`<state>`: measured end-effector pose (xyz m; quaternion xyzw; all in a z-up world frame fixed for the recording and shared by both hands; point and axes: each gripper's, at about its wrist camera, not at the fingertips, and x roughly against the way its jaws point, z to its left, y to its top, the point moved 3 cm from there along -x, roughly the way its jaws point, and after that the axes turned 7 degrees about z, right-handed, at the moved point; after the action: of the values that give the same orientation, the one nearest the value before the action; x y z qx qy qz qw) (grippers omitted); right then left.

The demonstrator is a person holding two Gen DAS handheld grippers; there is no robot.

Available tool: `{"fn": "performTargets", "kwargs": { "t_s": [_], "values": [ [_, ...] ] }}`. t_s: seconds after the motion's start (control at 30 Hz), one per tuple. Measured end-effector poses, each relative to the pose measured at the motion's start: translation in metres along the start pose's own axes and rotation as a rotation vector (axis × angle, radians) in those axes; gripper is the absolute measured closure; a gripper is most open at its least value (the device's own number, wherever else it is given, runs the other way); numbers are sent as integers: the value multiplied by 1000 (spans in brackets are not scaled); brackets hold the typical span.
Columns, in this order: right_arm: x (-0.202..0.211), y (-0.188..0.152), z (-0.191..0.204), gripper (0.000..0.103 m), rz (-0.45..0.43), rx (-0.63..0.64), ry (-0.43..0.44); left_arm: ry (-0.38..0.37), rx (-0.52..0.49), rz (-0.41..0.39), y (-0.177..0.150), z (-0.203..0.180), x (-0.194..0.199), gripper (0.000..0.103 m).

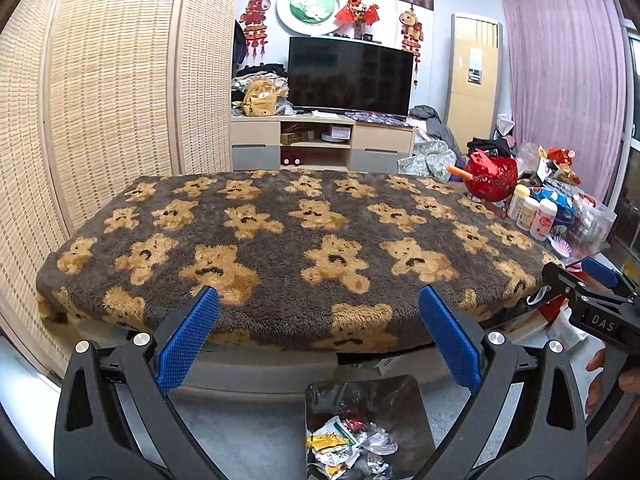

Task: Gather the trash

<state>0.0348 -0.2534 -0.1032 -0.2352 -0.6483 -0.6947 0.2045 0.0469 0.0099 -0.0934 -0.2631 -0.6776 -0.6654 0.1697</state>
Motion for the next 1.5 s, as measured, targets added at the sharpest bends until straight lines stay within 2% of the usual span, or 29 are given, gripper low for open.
{"fn": "performTargets", "kwargs": {
  "t_s": [0.1,0.23,0.5,1.5],
  "values": [
    [7,0,3,3,-46,18,-13,20,-4,-31,-2,2,3,8],
    [11,-3,9,3,-75,55,-43,26,2,-28,-7,5,1,8],
    [6,-9,11,3,-46,53,-31,45,-53,-3,-17,2,-2,8],
    [2,-13,13,3,-22,34,-5,65,-36,-2,-17,14,0,8]
  ]
}}
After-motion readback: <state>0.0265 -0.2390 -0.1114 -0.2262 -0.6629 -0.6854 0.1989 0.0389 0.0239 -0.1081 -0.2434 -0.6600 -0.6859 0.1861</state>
